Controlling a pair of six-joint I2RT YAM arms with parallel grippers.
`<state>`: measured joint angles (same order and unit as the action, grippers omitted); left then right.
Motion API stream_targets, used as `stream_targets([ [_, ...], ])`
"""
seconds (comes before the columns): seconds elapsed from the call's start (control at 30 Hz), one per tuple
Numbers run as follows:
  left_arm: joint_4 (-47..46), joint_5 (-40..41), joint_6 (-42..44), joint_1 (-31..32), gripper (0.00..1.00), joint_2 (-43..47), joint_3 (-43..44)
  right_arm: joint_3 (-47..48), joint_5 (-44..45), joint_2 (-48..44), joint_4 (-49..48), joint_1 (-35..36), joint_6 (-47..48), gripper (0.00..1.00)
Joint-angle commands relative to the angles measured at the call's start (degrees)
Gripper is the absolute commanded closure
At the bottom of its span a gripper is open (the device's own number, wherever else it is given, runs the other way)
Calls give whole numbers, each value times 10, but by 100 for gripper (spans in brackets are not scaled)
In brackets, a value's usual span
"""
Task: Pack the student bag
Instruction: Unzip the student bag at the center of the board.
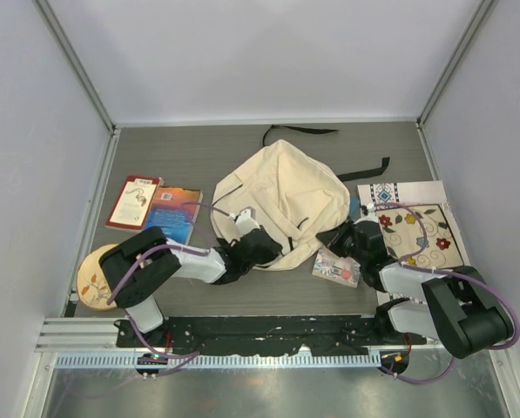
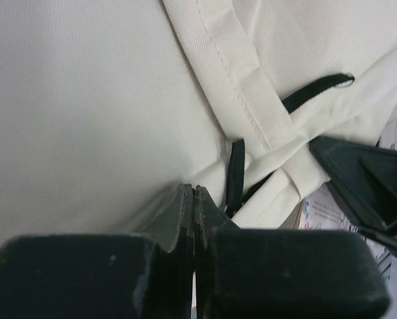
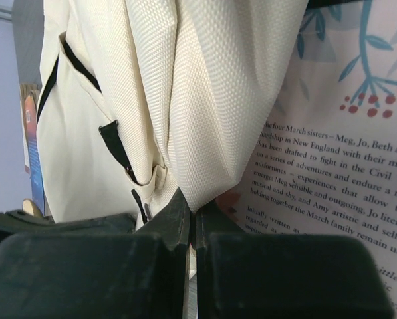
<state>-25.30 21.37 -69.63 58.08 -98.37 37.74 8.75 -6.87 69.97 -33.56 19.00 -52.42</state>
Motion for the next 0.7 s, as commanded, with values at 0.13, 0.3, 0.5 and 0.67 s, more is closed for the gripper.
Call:
stream_targets([
  [0.13, 60, -12, 40, 5, 100, 115, -85, 90, 46, 13, 64, -30, 37, 99],
  [0.3, 92, 10, 48, 5, 100, 176, -114, 97, 37, 37, 47, -34, 38, 99],
  [0.5, 148, 37, 58, 5, 100, 217, -114, 99, 23, 50, 44, -51, 45, 99],
  [0.67, 177, 53, 72, 5, 100, 250, -113, 111, -28, 53, 41, -63, 50, 95],
])
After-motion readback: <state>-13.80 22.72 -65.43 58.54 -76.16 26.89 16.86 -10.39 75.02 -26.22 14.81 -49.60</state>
